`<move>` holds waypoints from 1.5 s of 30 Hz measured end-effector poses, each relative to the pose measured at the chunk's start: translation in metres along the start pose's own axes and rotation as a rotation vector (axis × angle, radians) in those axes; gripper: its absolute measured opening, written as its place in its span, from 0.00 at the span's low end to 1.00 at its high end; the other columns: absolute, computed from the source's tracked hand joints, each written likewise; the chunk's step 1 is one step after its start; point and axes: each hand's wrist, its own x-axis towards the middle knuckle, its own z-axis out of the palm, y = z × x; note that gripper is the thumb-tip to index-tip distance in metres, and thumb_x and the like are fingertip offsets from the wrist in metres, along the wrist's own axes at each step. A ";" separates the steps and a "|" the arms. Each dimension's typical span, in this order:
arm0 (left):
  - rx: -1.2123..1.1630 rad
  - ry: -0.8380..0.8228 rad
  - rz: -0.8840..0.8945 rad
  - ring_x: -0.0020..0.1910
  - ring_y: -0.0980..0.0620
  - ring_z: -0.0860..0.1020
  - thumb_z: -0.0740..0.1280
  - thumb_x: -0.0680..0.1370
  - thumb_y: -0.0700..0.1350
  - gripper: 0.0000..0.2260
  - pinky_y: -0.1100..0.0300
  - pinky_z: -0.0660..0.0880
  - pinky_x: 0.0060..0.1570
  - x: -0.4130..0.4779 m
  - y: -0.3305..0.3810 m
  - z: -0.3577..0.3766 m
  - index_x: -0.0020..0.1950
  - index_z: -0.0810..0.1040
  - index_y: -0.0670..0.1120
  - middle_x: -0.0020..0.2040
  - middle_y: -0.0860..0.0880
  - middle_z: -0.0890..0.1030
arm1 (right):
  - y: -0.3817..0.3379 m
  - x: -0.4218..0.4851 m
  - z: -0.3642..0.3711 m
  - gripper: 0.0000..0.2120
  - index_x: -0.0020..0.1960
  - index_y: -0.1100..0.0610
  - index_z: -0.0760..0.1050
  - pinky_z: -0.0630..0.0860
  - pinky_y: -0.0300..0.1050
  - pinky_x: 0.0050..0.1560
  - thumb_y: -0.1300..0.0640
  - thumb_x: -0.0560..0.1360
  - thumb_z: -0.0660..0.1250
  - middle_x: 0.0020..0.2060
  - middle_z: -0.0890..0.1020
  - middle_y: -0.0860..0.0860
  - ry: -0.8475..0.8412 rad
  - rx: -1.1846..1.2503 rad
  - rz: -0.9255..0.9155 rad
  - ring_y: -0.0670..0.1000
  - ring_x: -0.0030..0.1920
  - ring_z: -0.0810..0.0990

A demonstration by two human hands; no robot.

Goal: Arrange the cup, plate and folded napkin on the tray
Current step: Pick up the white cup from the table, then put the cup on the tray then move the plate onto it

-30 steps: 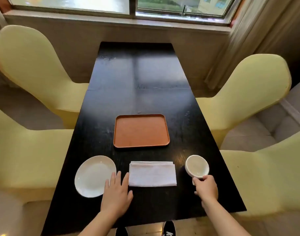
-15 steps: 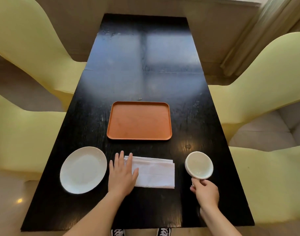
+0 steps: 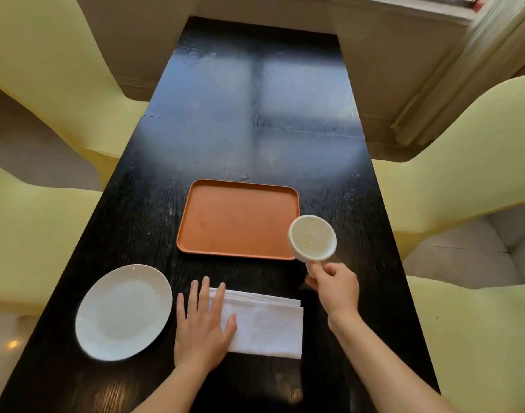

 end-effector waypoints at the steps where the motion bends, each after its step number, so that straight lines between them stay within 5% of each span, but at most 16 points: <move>1: -0.001 0.006 0.001 0.78 0.39 0.59 0.55 0.76 0.62 0.32 0.35 0.56 0.74 0.000 0.000 0.000 0.78 0.65 0.49 0.78 0.40 0.65 | -0.008 0.008 0.007 0.11 0.37 0.50 0.81 0.84 0.53 0.50 0.54 0.79 0.73 0.44 0.85 0.52 -0.013 -0.011 -0.020 0.51 0.43 0.87; 11: -0.033 0.048 0.008 0.78 0.40 0.61 0.58 0.74 0.60 0.32 0.38 0.55 0.74 -0.001 -0.002 0.003 0.77 0.67 0.50 0.77 0.41 0.67 | -0.051 0.068 0.053 0.13 0.39 0.58 0.85 0.84 0.57 0.53 0.54 0.79 0.71 0.40 0.87 0.56 -0.065 -0.134 -0.106 0.56 0.45 0.86; 19: -0.062 0.047 0.003 0.78 0.41 0.61 0.60 0.73 0.59 0.32 0.38 0.55 0.74 -0.001 -0.002 0.003 0.76 0.68 0.51 0.78 0.42 0.67 | -0.036 0.077 0.069 0.16 0.37 0.57 0.83 0.75 0.41 0.37 0.51 0.81 0.70 0.36 0.85 0.52 -0.102 -0.226 -0.123 0.51 0.40 0.84; 22: -0.053 0.057 0.004 0.78 0.40 0.61 0.59 0.73 0.59 0.32 0.38 0.55 0.74 0.000 -0.002 0.004 0.76 0.68 0.51 0.77 0.41 0.67 | -0.032 0.079 0.072 0.14 0.38 0.54 0.82 0.78 0.44 0.41 0.50 0.81 0.70 0.37 0.85 0.51 -0.104 -0.211 -0.112 0.50 0.41 0.84; 27: -0.047 0.071 0.010 0.78 0.39 0.62 0.59 0.74 0.60 0.32 0.37 0.55 0.74 0.000 -0.003 0.004 0.76 0.68 0.51 0.77 0.41 0.67 | -0.034 0.073 0.070 0.07 0.52 0.51 0.76 0.83 0.47 0.48 0.49 0.80 0.71 0.47 0.82 0.47 -0.158 -0.216 -0.112 0.49 0.46 0.83; 32: -0.057 0.043 -0.002 0.79 0.40 0.59 0.58 0.75 0.60 0.32 0.37 0.54 0.75 0.000 -0.003 0.003 0.78 0.65 0.52 0.79 0.42 0.65 | -0.034 0.044 0.064 0.10 0.57 0.55 0.78 0.71 0.34 0.40 0.55 0.78 0.73 0.52 0.78 0.52 -0.014 -0.326 -0.384 0.45 0.43 0.77; 37: -0.084 0.034 0.006 0.80 0.42 0.54 0.54 0.77 0.60 0.32 0.40 0.49 0.75 -0.003 -0.004 -0.002 0.80 0.59 0.51 0.81 0.41 0.59 | -0.044 -0.022 0.091 0.08 0.57 0.56 0.82 0.80 0.39 0.46 0.57 0.78 0.73 0.47 0.84 0.49 -0.337 -0.394 -0.576 0.46 0.45 0.81; 45: -0.125 0.029 0.052 0.81 0.46 0.40 0.49 0.80 0.61 0.34 0.46 0.39 0.75 -0.018 -0.023 0.012 0.80 0.35 0.52 0.83 0.44 0.46 | -0.058 -0.066 0.183 0.13 0.61 0.56 0.83 0.80 0.52 0.58 0.52 0.80 0.70 0.54 0.87 0.53 -0.671 -0.548 -0.524 0.54 0.56 0.83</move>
